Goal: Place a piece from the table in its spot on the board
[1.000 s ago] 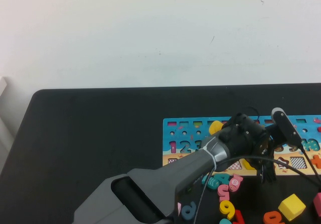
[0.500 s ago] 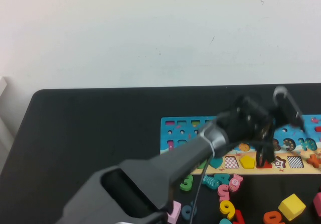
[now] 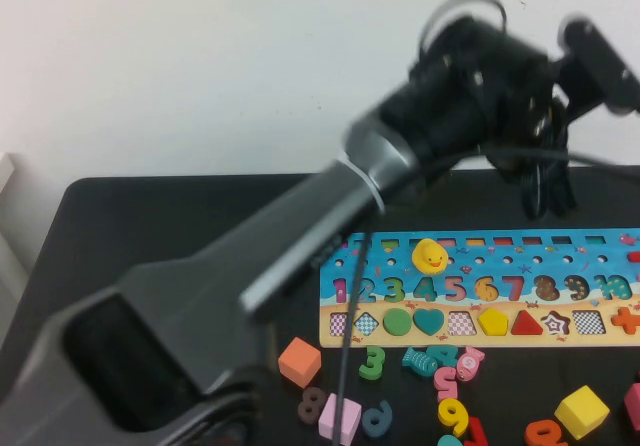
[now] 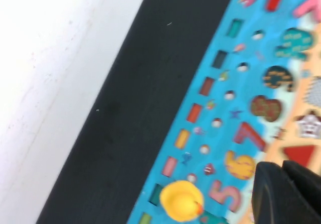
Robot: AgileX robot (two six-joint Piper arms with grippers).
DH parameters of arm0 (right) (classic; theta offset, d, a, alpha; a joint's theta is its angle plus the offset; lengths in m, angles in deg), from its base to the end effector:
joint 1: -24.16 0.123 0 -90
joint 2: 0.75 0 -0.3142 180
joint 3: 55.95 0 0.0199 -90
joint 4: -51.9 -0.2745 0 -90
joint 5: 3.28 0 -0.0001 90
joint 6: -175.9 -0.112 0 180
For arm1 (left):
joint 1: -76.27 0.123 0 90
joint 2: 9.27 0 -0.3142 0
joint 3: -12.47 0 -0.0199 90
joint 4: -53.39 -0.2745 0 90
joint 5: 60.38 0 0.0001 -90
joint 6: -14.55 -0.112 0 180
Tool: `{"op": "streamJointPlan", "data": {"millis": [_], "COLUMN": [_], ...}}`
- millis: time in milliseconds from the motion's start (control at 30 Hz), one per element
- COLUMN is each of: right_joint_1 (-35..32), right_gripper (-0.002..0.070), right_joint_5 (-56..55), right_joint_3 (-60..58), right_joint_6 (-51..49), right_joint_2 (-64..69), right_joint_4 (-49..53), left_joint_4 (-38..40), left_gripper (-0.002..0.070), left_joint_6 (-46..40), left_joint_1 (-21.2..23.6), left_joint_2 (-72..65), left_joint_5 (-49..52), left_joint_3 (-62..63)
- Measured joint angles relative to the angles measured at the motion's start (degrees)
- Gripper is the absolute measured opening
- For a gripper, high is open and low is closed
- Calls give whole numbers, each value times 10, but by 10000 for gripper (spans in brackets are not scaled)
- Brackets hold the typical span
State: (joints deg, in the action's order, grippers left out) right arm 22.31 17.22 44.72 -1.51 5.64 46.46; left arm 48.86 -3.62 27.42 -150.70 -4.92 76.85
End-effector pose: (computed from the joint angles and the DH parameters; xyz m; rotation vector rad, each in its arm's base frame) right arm 0.0676 0.0015 0.1671 0.0473 1.8518 0.0387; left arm 0.3945 -0.4403 0.3243 1.2940 1.9204 -0.1747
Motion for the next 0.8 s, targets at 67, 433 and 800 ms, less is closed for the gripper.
{"op": "streamJointPlan", "data": {"millis": [67,433,800], "right_joint_1": [0,0,0], "right_gripper": [19,19,19], "right_joint_5": [0,0,0], "right_joint_3": [0,0,0], "right_joint_6": [0,-7,-8], "right_joint_2": [0,0,0], "right_joint_4": [0,0,0], "left_joint_4": [26,51,-72], "left_gripper": [0,0,0], "left_joint_6": [-19,-60,3], "left_joint_1": [0,-38,-132], "left_joint_2": [25,161,263], "left_joint_5": [25,134,171], "left_joint_3": [0,0,-20]}}
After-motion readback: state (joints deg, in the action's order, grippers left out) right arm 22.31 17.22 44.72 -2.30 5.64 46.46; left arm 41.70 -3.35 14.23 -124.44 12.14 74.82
